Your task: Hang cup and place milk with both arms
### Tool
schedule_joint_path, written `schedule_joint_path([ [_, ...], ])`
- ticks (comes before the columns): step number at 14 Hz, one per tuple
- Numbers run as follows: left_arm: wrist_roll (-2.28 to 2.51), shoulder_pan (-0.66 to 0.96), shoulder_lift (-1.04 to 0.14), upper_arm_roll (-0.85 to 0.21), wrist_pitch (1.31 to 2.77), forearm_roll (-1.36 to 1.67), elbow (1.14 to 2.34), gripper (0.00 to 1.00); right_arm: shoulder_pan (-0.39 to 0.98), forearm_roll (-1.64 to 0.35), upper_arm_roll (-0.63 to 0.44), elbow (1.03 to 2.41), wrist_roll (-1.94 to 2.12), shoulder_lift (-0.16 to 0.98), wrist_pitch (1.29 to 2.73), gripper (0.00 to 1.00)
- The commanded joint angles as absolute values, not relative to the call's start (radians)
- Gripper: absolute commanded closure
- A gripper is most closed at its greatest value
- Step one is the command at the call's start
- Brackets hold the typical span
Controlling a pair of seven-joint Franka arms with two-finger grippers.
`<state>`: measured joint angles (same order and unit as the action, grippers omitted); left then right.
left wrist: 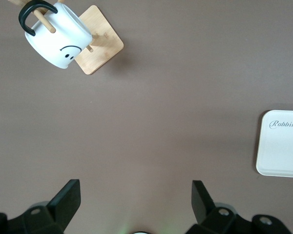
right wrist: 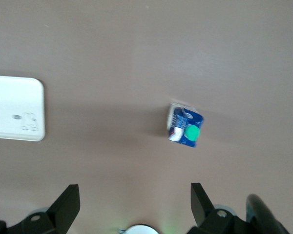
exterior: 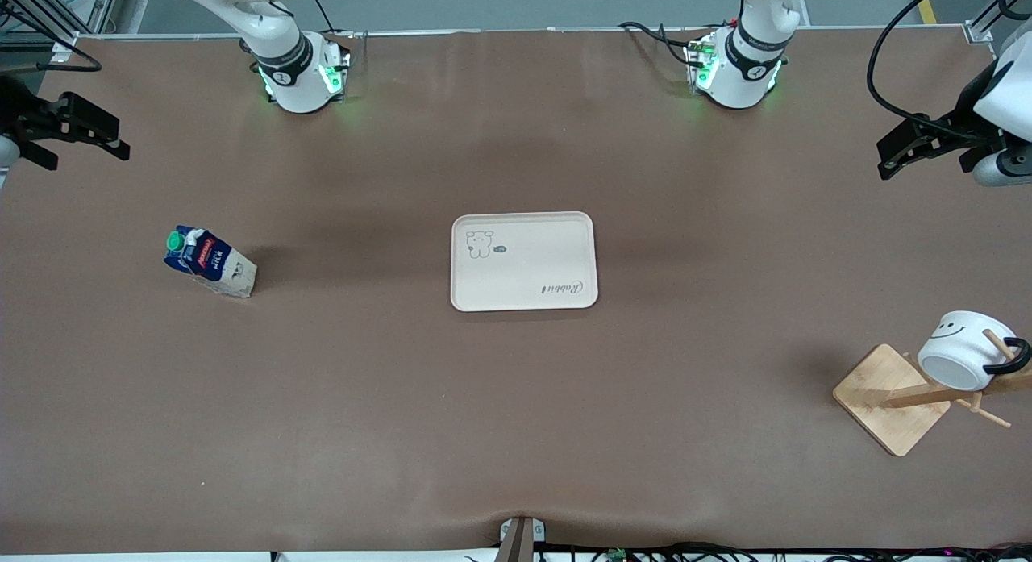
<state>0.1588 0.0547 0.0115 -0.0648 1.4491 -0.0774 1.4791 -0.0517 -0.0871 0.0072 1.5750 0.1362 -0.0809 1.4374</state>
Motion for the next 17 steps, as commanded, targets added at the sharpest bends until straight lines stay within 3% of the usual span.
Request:
schedule_joint_path([
  [1, 0.149, 0.057, 0.018, -0.064, 1.437, -0.057, 1.479, 0.0, -0.066, -0.097, 0.012, 1.598, 0.137, -0.103, 1.45, 0.0],
  [4, 0.149, 0.057, 0.021, -0.064, 1.433, -0.055, 1.482, 0.0, -0.058, 0.009, 0.017, 1.595, 0.127, -0.103, 1.453, 0.0],
  [17, 0.147, 0.049, 0.026, -0.084, 1.419, -0.055, 1.476, 0.0, -0.063, 0.012, 0.015, 1.595, 0.127, -0.101, 1.443, 0.0],
])
